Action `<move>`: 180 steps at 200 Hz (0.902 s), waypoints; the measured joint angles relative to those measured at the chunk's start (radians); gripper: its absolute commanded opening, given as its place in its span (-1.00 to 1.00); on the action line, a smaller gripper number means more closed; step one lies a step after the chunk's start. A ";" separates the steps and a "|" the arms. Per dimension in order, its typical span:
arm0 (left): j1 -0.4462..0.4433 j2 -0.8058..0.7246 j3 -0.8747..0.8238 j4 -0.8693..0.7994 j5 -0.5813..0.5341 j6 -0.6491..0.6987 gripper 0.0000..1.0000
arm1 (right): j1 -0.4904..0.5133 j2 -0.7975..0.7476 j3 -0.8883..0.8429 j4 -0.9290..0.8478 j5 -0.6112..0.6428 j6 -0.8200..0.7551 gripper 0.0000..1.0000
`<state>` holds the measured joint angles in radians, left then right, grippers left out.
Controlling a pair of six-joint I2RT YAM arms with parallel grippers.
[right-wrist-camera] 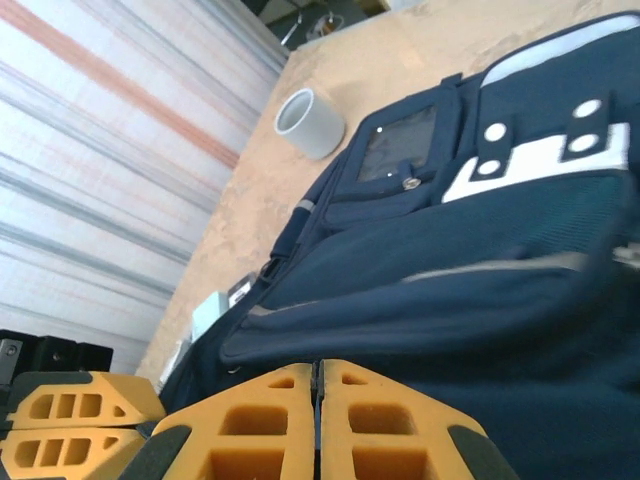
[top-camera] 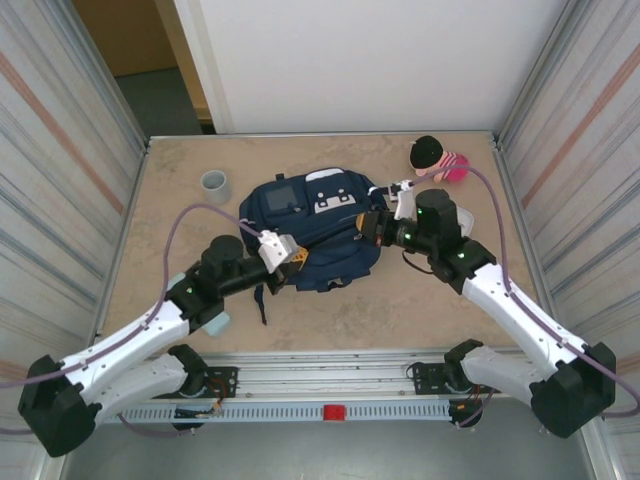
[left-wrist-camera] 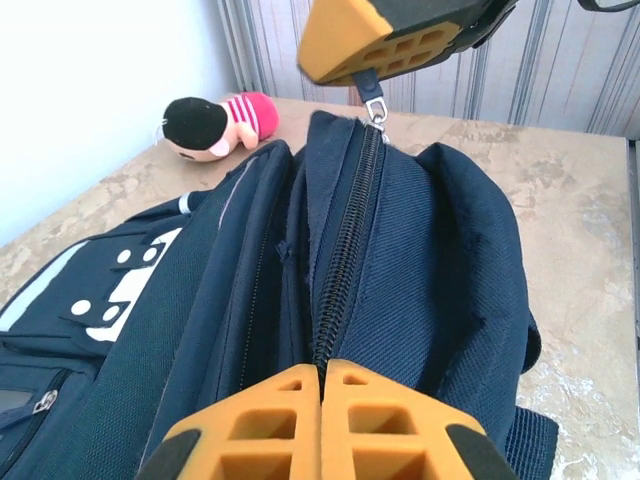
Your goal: Pack books, pencil case, and school supplies into a backpack
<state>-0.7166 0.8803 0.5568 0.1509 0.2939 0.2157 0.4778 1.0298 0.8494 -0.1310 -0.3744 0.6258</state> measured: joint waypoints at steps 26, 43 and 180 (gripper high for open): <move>0.029 -0.078 -0.053 0.005 0.010 -0.004 -1.00 | -0.064 -0.039 -0.025 0.002 -0.040 0.019 -1.00; 0.030 -0.114 -0.068 -0.008 0.005 -0.003 -0.74 | -0.072 -0.037 -0.025 0.011 -0.067 0.028 -1.00; -0.180 0.307 0.427 -0.311 -0.248 0.058 0.15 | 0.085 0.029 0.099 -0.008 0.006 -0.022 -1.00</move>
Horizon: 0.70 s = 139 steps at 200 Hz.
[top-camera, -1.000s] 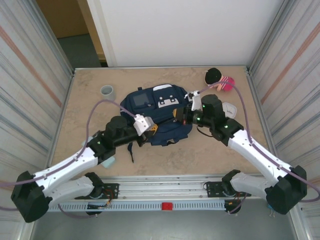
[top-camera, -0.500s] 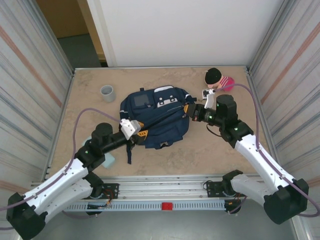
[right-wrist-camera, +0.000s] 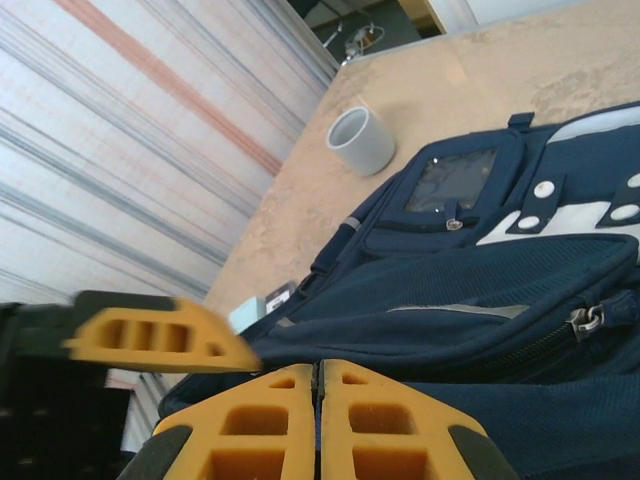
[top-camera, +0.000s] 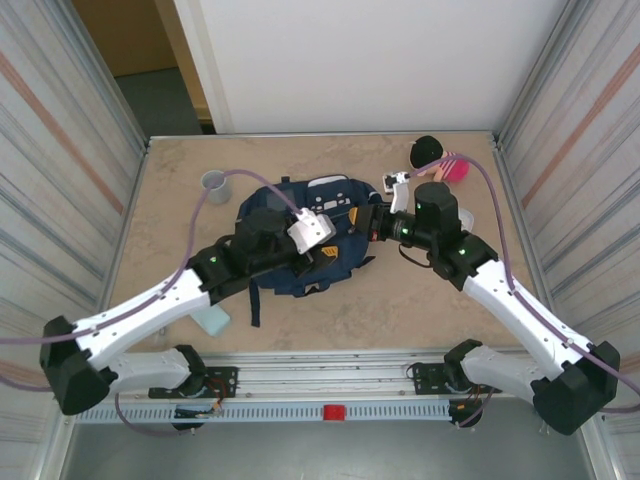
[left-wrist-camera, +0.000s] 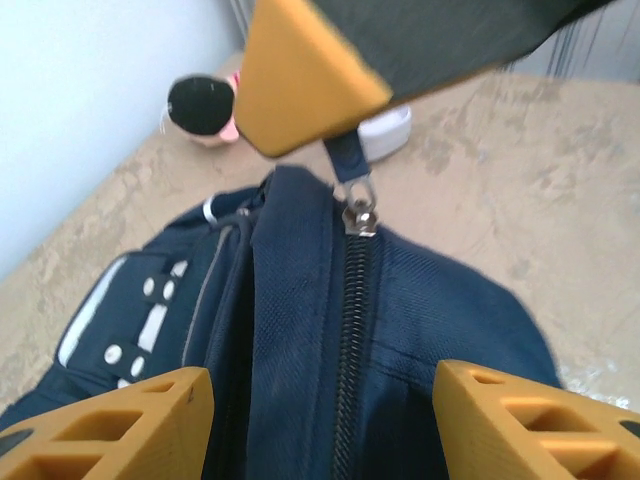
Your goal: Pack books, pencil case, and school supplies into a backpack
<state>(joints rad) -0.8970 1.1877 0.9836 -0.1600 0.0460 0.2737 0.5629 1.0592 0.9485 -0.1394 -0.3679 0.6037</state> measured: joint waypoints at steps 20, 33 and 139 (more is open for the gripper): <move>0.000 0.063 0.009 0.008 -0.005 0.016 -0.13 | 0.006 0.001 0.000 -0.020 0.013 -0.013 -1.00; -0.002 0.089 0.021 0.011 0.005 0.023 -0.68 | 0.006 0.001 0.000 -0.028 0.028 -0.014 -1.00; 0.092 -0.146 -0.126 0.059 0.172 0.036 -1.00 | -0.332 0.057 -0.189 0.176 -0.054 0.166 -1.00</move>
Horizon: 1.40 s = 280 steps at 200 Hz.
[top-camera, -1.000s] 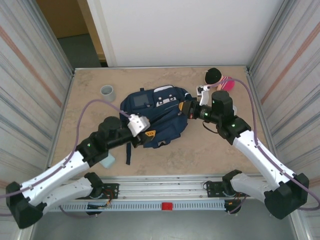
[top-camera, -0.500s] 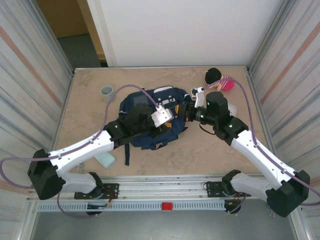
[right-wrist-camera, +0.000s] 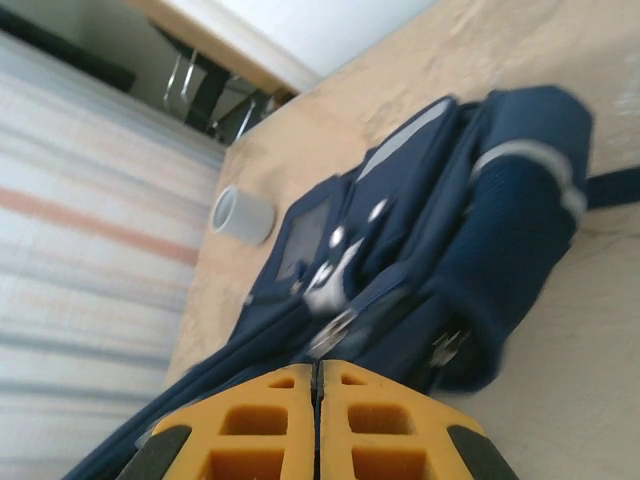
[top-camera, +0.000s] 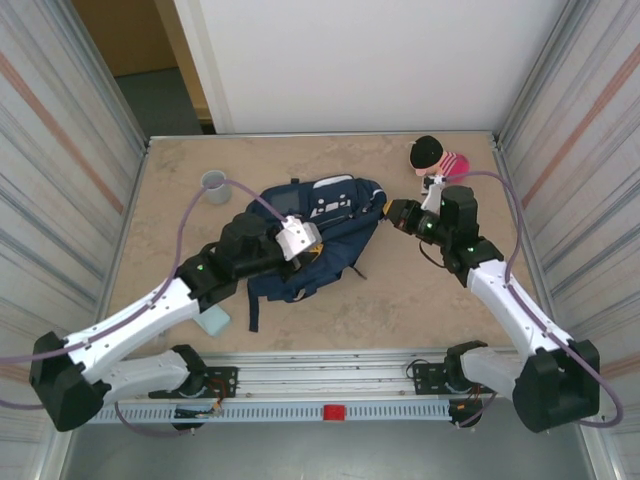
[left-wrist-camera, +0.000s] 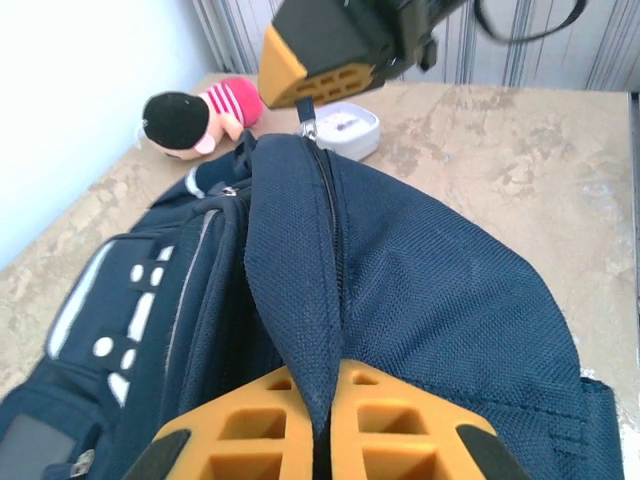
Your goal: Pack books, pencil case, and school supplies into a backpack
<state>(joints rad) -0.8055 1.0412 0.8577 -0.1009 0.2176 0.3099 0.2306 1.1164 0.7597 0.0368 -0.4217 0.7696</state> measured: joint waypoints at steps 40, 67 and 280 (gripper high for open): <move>0.015 -0.026 0.002 -0.012 0.029 0.001 -1.00 | -0.063 0.179 -0.006 0.157 -0.021 0.069 -1.00; 0.019 -0.024 0.004 -0.038 0.027 0.006 -1.00 | -0.063 0.224 -0.004 0.193 -0.045 0.081 -0.85; 0.235 0.062 -0.299 -0.097 -0.316 -0.892 0.54 | 0.171 0.106 -0.012 -0.307 -0.020 -0.036 0.30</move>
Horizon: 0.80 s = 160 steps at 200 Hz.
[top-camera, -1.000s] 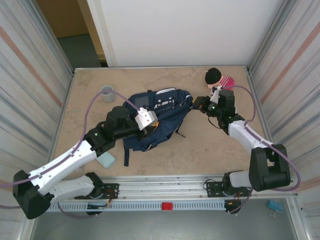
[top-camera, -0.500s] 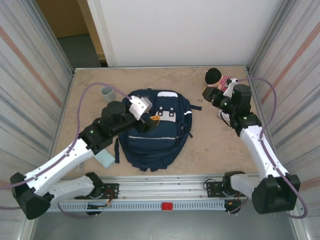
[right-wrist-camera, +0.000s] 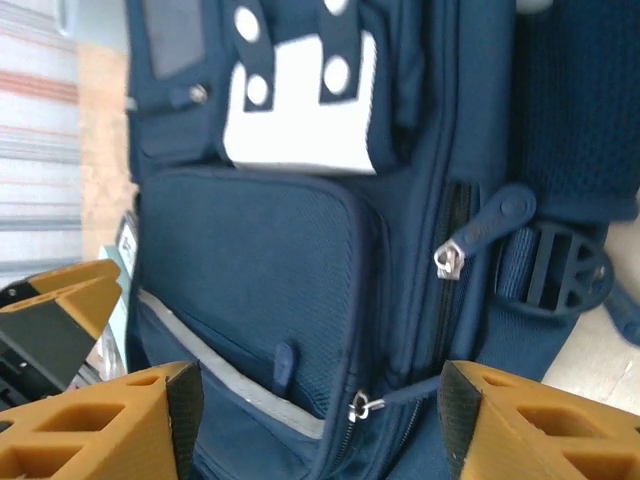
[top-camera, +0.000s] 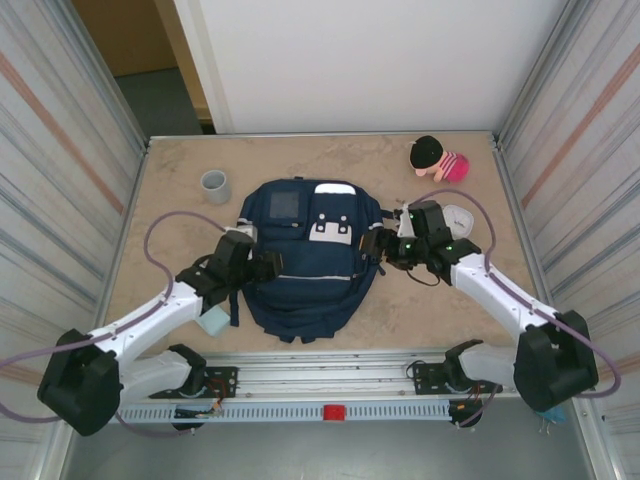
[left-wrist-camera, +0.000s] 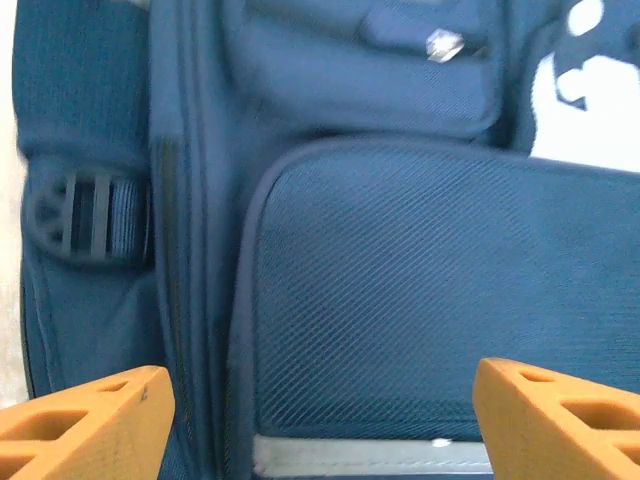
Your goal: Pack books, pencil case, and school supplies into a backpack
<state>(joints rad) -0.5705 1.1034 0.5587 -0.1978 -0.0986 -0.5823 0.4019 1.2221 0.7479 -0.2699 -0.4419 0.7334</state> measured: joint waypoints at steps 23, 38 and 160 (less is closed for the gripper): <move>0.000 0.056 -0.050 0.077 0.015 -0.085 0.49 | 0.004 0.063 0.000 0.000 -0.002 0.017 0.31; 0.000 0.101 -0.061 0.144 0.047 -0.125 0.48 | 0.002 0.097 0.000 0.008 -0.007 0.018 0.31; -0.231 0.039 0.161 0.047 -0.085 0.088 0.80 | -0.120 0.179 0.077 0.062 -0.022 -0.048 0.33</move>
<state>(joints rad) -0.8017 1.1427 0.7200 -0.1505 -0.1837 -0.4946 0.2821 1.4014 0.8249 -0.2081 -0.4637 0.6849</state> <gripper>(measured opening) 0.899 0.663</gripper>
